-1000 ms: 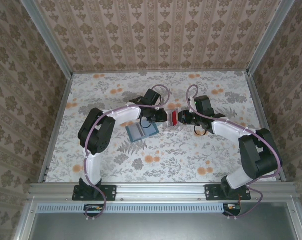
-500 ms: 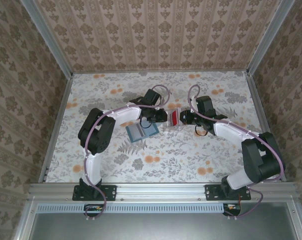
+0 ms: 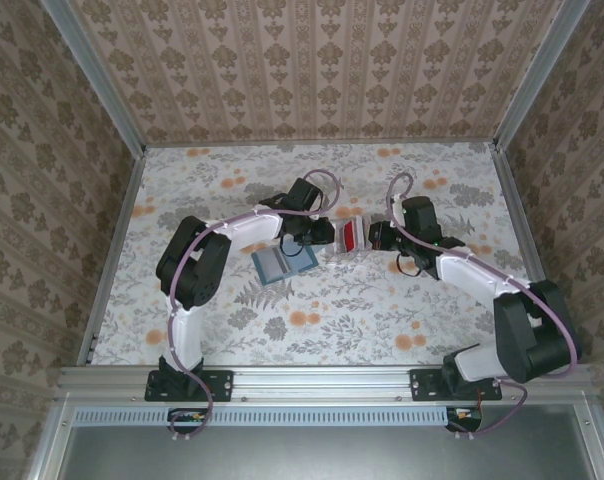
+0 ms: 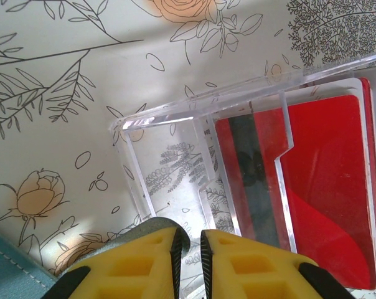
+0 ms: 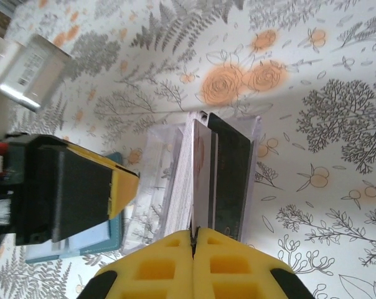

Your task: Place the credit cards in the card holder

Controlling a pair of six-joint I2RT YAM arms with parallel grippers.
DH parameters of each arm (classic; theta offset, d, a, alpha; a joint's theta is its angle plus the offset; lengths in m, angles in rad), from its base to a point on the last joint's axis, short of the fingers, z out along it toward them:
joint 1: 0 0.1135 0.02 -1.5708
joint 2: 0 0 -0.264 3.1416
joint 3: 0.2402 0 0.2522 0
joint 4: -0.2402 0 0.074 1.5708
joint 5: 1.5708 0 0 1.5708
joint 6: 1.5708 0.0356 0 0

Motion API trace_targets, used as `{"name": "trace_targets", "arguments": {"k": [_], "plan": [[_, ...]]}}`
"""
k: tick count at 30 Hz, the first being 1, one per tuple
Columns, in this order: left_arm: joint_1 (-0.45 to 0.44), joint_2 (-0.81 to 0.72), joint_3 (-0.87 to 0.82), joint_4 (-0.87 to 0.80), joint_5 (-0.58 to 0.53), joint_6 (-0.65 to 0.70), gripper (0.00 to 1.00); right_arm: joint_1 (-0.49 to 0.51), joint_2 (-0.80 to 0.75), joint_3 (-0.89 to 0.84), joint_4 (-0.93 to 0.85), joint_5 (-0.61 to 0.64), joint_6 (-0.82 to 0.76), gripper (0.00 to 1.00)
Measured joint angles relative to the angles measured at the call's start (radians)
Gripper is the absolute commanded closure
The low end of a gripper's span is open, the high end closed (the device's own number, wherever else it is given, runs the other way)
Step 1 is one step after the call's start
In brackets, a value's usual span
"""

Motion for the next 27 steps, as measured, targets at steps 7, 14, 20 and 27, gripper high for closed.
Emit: {"name": "trace_targets", "arguments": {"k": [7, 14, 20, 27], "plan": [[0.000, 0.000, 0.000, 0.000, -0.004, 0.000, 0.79, -0.009, -0.116, -0.068, 0.067, 0.007, 0.017, 0.96], [0.000, 0.000, 0.000, 0.000, -0.008, 0.000, 0.79, -0.020, -0.190, -0.116, 0.103, 0.042, 0.026, 0.96], [0.000, -0.005, 0.000, -0.003, -0.021, 0.000, 0.78, -0.024, -0.216, -0.132, 0.110, 0.056, 0.027, 0.96], [0.000, -0.098, -0.019, -0.018, -0.057, 0.000, 0.78, -0.026, -0.256, -0.134, 0.111, 0.060, 0.027, 0.96]]}}
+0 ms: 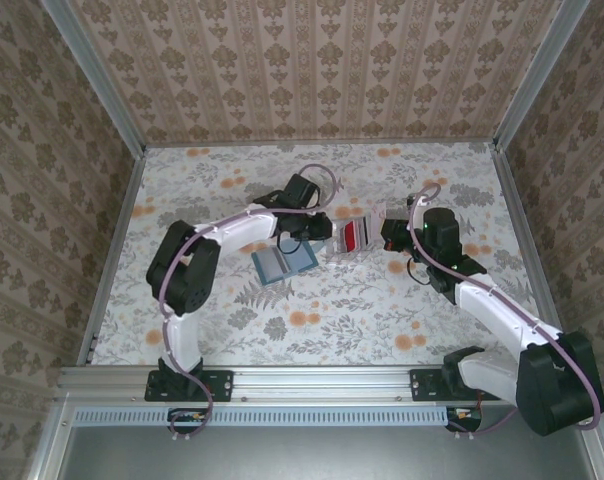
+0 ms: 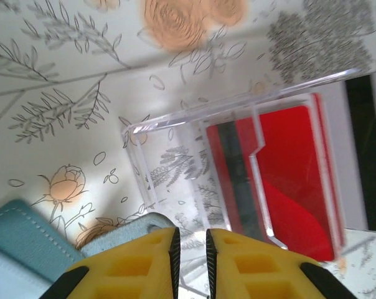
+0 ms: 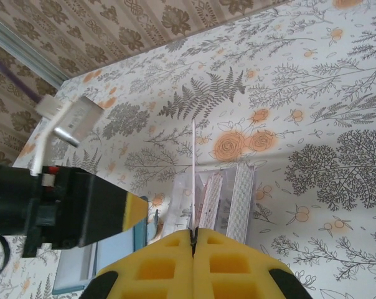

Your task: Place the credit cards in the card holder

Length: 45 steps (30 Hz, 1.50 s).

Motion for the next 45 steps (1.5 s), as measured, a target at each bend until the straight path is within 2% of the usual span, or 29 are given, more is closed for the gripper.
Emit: {"name": "trace_targets", "arguments": {"k": [9, 18, 23, 32, 38, 45], "plan": [[0.028, -0.266, -0.111, 0.006, -0.097, 0.005, 0.77, 0.000, -0.022, 0.000, -0.001, -0.033, 0.016, 0.95], [0.145, -0.488, -0.375, 0.008, -0.174, -0.001, 0.76, 0.014, -0.039, 0.085, -0.041, -0.130, 0.026, 0.94], [0.211, -0.583, -0.512, 0.005, -0.184, -0.023, 0.75, 0.074, -0.027, 0.125, -0.063, -0.168, 0.026, 0.94], [0.323, -0.656, -0.662, 0.007, -0.167, -0.058, 0.75, 0.207, 0.108, 0.198, -0.076, -0.217, 0.042, 0.94], [0.341, -0.656, -0.701, 0.013, -0.140, -0.077, 0.74, 0.274, 0.223, 0.235, -0.056, -0.248, 0.071, 0.94], [0.350, -0.639, -0.706, 0.043, -0.103, -0.088, 0.74, 0.306, 0.374, 0.267, 0.004, -0.280, 0.123, 0.94]]}}
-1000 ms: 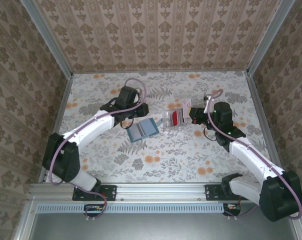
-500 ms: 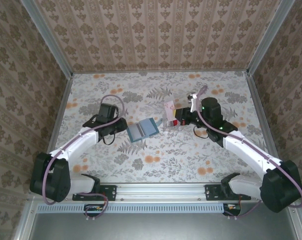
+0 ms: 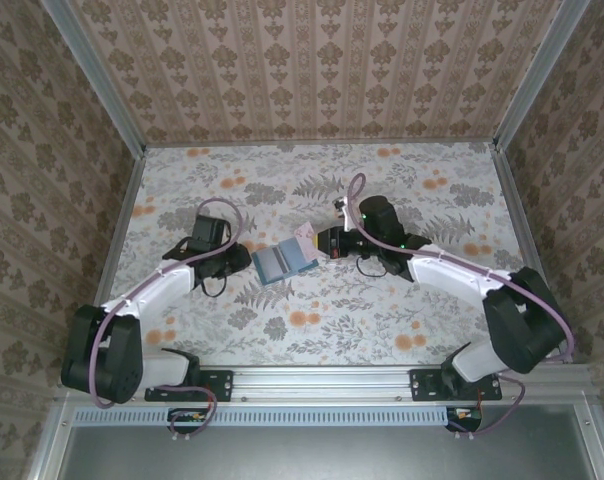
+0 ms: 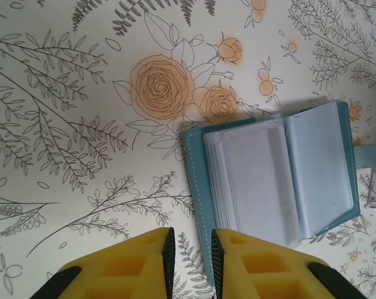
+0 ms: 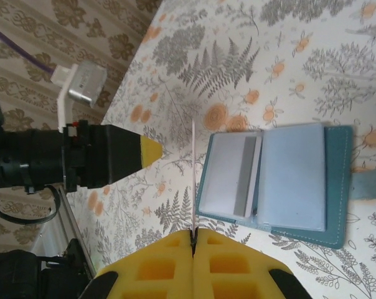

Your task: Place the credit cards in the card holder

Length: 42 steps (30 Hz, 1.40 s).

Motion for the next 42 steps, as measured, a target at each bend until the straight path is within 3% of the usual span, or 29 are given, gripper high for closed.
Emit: {"name": "trace_targets", "arguments": {"k": [15, 30, 42], "plan": [[-0.001, 0.119, -0.035, 0.103, 0.091, -0.049, 0.74, 0.011, 0.238, 0.096, 0.094, -0.091, 0.069, 0.93], [-0.002, 0.190, -0.035, 0.147, 0.104, -0.049, 0.75, 0.011, 0.452, 0.193, 0.101, -0.127, 0.087, 0.93], [-0.004, 0.221, -0.034, 0.171, 0.109, -0.050, 0.75, 0.002, 0.496, 0.214, 0.099, -0.129, 0.095, 0.92]]}}
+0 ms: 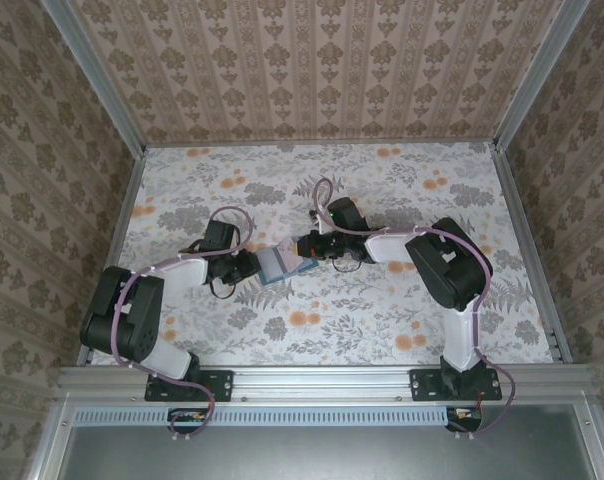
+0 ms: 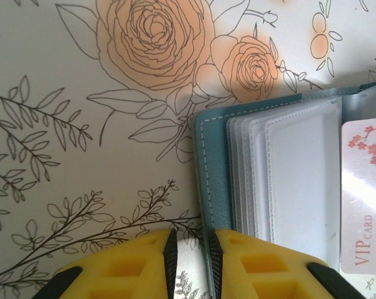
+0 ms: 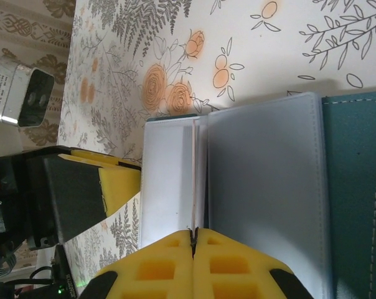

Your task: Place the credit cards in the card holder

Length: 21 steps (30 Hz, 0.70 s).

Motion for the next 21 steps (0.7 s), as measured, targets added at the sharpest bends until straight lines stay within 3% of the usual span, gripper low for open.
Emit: {"name": "trace_targets", "arguments": {"k": [21], "plan": [[-0.011, 0.022, 0.017, 0.008, -0.001, -0.010, 0.75, -0.005, 0.009, 0.008, 0.002, 0.006, 0.045, 0.93]]}}
